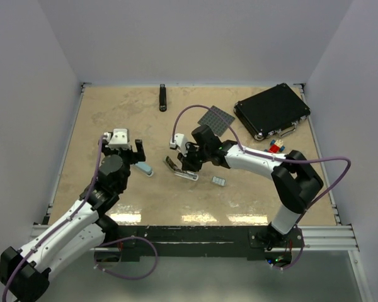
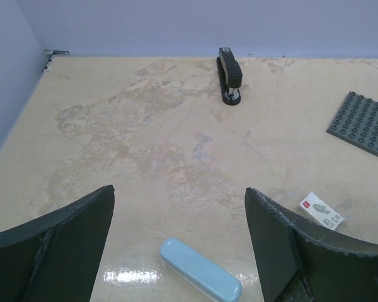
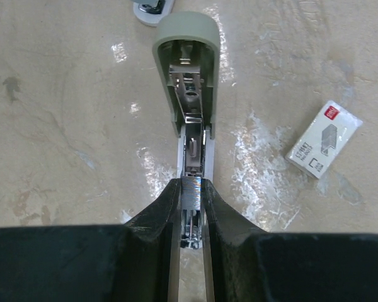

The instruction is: Load the staples into the stapler

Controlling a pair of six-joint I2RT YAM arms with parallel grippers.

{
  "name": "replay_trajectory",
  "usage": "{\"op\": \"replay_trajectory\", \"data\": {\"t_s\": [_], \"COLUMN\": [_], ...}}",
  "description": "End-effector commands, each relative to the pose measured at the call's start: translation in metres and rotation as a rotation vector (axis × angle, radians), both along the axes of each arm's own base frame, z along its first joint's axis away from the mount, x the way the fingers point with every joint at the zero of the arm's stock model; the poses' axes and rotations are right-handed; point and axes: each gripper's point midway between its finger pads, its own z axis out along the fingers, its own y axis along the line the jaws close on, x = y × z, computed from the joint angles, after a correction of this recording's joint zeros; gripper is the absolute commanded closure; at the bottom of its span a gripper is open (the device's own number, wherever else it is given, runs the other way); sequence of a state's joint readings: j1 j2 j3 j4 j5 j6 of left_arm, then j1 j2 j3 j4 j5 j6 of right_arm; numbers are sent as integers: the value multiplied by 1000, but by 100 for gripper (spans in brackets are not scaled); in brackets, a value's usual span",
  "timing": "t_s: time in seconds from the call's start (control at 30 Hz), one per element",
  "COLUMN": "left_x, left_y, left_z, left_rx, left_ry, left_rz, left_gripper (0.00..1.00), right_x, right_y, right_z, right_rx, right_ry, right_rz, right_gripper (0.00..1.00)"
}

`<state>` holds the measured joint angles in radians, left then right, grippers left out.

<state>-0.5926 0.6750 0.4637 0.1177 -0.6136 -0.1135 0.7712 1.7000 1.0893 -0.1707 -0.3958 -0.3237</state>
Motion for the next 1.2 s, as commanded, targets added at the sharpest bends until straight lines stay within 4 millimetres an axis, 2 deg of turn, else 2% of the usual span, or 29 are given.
{"op": "replay_trajectory", "data": {"t_s": [0.0,0.63,1.17], "left_x": [6,7,7], "left_y": [6,2,0], "left_z": [8,7,7], "left_rx": [25,15,9], "left_ry": [-25,-25,-26], "left_rz": [36,14,5], "left_gripper": [11,11,11], "right_x": [-2,0,-2], "right_y": [11,-1,-11], "right_z": [4,-28,-32], "right_rx": [24,-79,-116], "right_ry": [-33,-4,19], "right_rz": [47,2,-36], "right_gripper": [86,87,88]}}
